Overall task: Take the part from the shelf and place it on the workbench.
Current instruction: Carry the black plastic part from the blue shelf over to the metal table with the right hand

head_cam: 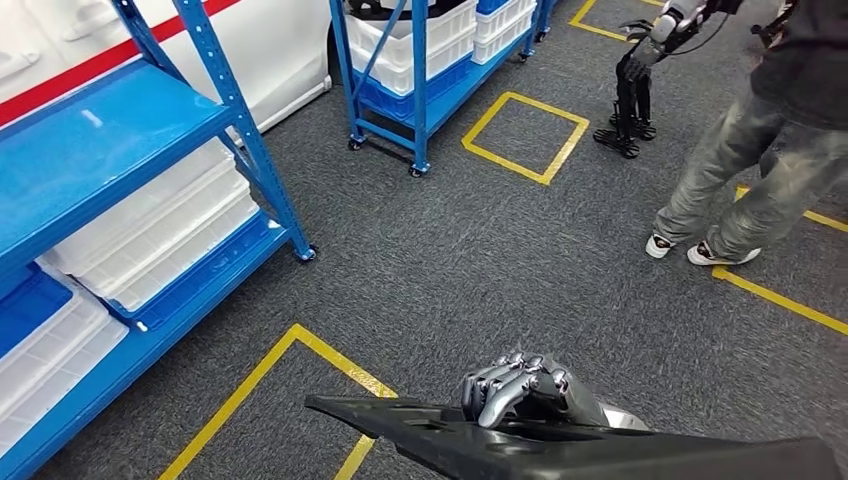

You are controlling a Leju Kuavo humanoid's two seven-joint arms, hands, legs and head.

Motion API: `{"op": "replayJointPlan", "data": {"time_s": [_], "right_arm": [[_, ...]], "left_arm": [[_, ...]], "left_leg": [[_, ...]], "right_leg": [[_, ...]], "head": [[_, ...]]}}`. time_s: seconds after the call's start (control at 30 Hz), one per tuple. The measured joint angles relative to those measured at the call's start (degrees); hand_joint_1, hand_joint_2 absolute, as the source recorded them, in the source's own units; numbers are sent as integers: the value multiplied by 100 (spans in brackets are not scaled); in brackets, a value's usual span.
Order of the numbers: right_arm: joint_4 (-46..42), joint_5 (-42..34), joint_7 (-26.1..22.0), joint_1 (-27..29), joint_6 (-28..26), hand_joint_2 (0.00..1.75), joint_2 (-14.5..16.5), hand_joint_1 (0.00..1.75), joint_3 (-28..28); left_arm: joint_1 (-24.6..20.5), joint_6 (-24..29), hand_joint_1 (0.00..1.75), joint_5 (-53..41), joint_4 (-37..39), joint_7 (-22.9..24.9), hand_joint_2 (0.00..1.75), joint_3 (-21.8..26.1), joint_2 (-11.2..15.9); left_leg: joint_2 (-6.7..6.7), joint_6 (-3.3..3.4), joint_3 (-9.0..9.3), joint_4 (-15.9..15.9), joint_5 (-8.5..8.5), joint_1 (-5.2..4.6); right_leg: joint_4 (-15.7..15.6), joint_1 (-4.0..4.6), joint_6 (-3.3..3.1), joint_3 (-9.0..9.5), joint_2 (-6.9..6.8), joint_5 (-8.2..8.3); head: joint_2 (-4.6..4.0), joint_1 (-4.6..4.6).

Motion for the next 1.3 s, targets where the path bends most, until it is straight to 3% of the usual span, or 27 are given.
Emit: {"op": "replayJointPlan", "data": {"time_s": [0.03, 0.07, 0.13, 0.2, 0.27, 0.33, 0.4, 0.47, 0.53, 0.57, 0.6, 0.63, 0.7, 0.77, 0.83, 0.9, 0.97, 1.03, 1.07, 1.1, 1.13, 1.2, 1.27, 1.3], "right_arm": [[31, -36, 85, -31, 18, 175, 4, 175, 0], [64, -66, 169, -61, 37, 175, 4, 175, 0], [141, -117, 311, -139, 85, 175, 3, 175, 4], [227, -159, 401, -245, 125, 175, 2, 175, 23], [307, -188, 449, -314, 130, 175, 2, 175, 47], [367, -202, 473, -334, 113, 175, 1, 175, 67], [402, -204, 502, -355, 63, 175, -5, 175, 85], [422, -193, 547, -368, -17, 175, -20, 175, 97], [441, -177, 573, -358, -79, 175, -43, 175, 103], [449, -172, 575, -349, -96, 175, -57, 175, 106], [454, -168, 575, -339, -106, 175, -74, 175, 108], [456, -164, 574, -332, -110, 175, -96, 175, 109], [455, -157, 572, -327, -114, 175, -127, 175, 109], [451, -151, 561, -323, -134, 175, -142, 175, 109], [417, -145, 530, -275, -200, 175, -154, 175, 109], [334, -133, 461, -197, -280, 175, -165, 175, 101], [246, -122, 384, -125, -315, 175, -168, 175, 89], [177, -118, 338, -18, -314, 175, -168, 175, 78], [146, -112, 326, 45, -311, 175, -168, 175, 73], [123, -101, 323, 98, -309, 175, -168, 175, 70], [100, -87, 322, 138, -304, 175, -168, 175, 69], [66, -56, 315, 177, -290, 175, -168, 175, 67], [44, -36, 300, 193, -278, 175, -167, 175, 66], [35, -31, 285, 202, -275, 175, -167, 175, 66]], "left_arm": [[9, -9, 0, -15, 0, -1, 175, 8, -13], [14, -17, 0, -31, 0, 1, 175, 11, -27], [9, -31, 0, -63, 0, 6, 175, 14, -54], [4, -34, 0, -89, 0, 18, 175, 21, -74], [4, -34, 0, -108, 0, 37, 175, 36, -95], [0, -37, 0, -123, 0, 56, 175, 50, -125], [-11, -46, 0, -147, 0, 73, 175, 57, -162], [-6, -60, 0, -178, 0, 103, 175, 60, -204], [10, -68, 0, -204, 0, 137, 175, 61, -237], [11, -70, 0, -213, 0, 149, 175, 61, -249], [4, -73, 0, -223, 0, 160, 175, 61, -262], [-5, -75, 0, -231, 0, 167, 175, 61, -276], [-19, -77, 0, -240, 0, 174, 175, 61, -299], [-23, -80, 0, -253, 0, 183, 175, 61, -319], [-27, -87, 0, -270, 0, 191, 175, 61, -341], [-30, -91, 0, -279, 0, 189, 175, 61, -366], [-11, -61, 0, -283, 0, 189, 175, 64, -383], [23, -5, 0, -269, 0, 205, 175, 87, -394], [37, 15, 0, -254, 0, 215, 175, 103, -402], [45, 24, 0, -239, 0, 220, 175, 119, -410], [48, 27, 0, -227, 0, 221, 175, 132, -418], [47, 30, 0, -224, 0, 224, 175, 148, -431], [42, 47, 0, -234, 0, 227, 175, 157, -444], [36, 82, 0, -250, 0, 225, 175, 160, -449]], "left_leg": [[-22, 2, -142, 268, -54, 0], [-28, 8, -189, 320, 13, 1], [-106, 25, 23, -249, 439, 11], [-404, 43, 324, -999, 775, 37], [-578, 73, 427, -1277, 830, 35], [-453, 141, 438, -1315, 860, 30], [-298, 238, 452, -1364, 900, 36], [-133, 301, 455, -1382, 906, 11], [38, 321, 456, -1381, 893, -20], [117, 324, 460, -1380, 886, -31], [193, 321, 469, -1380, 877, -39], [257, 313, 484, -1380, 866, -43], [367, 276, 518, -1377, 837, -56], [466, 222, 542, -1373, 805, -70], [544, 160, 562, -1373, 771, -74], [371, 109, 523, -1212, 623, -56], [82, 83, 277, -625, 278, -35], [-15, 65, -80, 106, -5, -30], [-24, 57, -179, 273, -6, -27], [-32, 53, -167, 197, 120, -20], [-62, 53, -54, -92, 333, -8], [-289, 50, 270, -856, 689, 26], [-446, 81, 425, -1217, 786, 33], [-421, 111, 428, -1233, 790, 13]], "right_leg": [[6, 8, -2, -2, 73, 1], [15, 13, -1, -1, 145, 0], [45, 14, 11, 2, 288, -8], [90, 17, 52, -24, 429, -15], [108, 6, 125, -84, 560, 7], [103, -12, 200, -129, 659, 37], [320, 1, 250, -242, 439, -104], [977, 9, 289, -555, 93, -460], [1634, -13, 321, -874, -9, -702], [1702, -23, 327, -904, -25, -672], [1539, -29, 324, -812, -47, -543], [1183, -26, 310, -616, -95, -354], [385, 26, 246, -192, -339, -86], [69, 94, 181, -39, -472, -48], [51, 99, 123, -42, -354, -35], [-4, 65, 49, -17, -238, -2], [-34, 49, -4, 2, -125, 14], [-25, 51, -19, 2, 15, 11], [-17, 50, -17, 3, 93, 9], [-2, 45, -11, 4, 174, 4], [20, 37, 2, 4, 253, -5], [93, 25, 51, -17, 401, -36], [137, 23, 122, -66, 520, -40], [133, 17, 163, -88, 574, -22]], "head": [[0, 0], [0, 0], [0, 0], [0, 1], [0, 1], [0, 1], [0, 3], [0, 4], [0, 3], [0, 3], [0, 3], [0, 3], [0, 3], [0, 2], [0, 2], [0, 2], [0, 1], [0, 0], [0, 0], [0, 0], [0, 0], [0, 1], [0, 2], [0, 2]]}}
